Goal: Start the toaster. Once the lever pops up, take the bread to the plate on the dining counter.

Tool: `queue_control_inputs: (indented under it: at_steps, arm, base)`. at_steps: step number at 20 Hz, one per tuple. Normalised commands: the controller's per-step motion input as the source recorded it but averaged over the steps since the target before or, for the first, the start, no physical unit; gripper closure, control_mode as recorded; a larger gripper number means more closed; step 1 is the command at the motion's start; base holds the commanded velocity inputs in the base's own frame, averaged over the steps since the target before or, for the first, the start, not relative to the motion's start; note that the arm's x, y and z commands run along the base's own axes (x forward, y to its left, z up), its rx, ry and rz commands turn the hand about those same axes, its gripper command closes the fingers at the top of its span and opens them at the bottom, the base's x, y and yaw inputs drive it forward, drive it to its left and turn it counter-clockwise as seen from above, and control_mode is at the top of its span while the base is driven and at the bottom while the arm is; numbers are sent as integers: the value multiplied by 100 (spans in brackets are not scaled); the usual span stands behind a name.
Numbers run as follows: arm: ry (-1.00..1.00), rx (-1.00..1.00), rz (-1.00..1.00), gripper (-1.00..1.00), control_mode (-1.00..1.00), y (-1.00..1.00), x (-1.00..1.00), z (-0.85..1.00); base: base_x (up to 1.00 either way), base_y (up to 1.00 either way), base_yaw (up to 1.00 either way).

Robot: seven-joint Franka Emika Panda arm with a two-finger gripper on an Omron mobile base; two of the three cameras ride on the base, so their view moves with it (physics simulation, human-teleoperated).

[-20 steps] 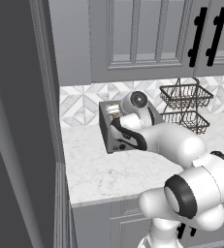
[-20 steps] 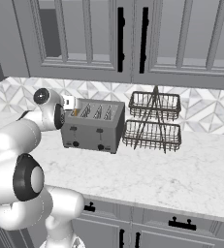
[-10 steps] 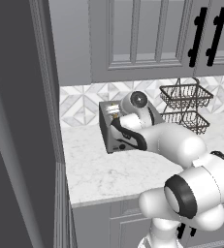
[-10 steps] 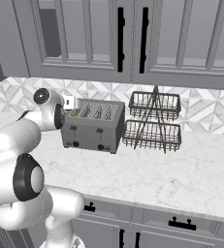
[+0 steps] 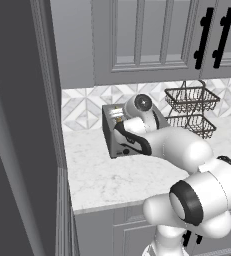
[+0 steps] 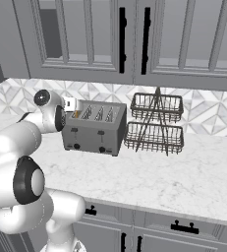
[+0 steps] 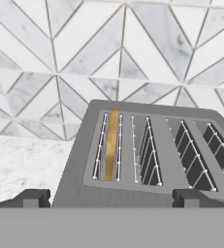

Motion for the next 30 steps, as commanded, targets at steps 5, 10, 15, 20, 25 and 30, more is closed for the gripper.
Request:
queue_control_inputs:
  at_steps: [5, 10, 15, 20, 25, 30]
  arm:
    - [0, 0, 0, -100, -100, 0, 0, 0]
    - [0, 0, 0, -100, -100, 0, 0, 0]
    - [0, 0, 0, -100, -100, 0, 0, 0]
    - [0, 0, 0, -100, -100, 0, 0, 0]
    - [0, 0, 0, -100, -100, 0, 3, -2]
    - [0, 0, 0, -100, -100, 0, 10, -10]
  base:
    - [0, 0, 0]
    - [0, 0, 0]
    - [0, 0, 0]
    - [0, 0, 0]
    - [0, 0, 0]
    - [0, 0, 0]
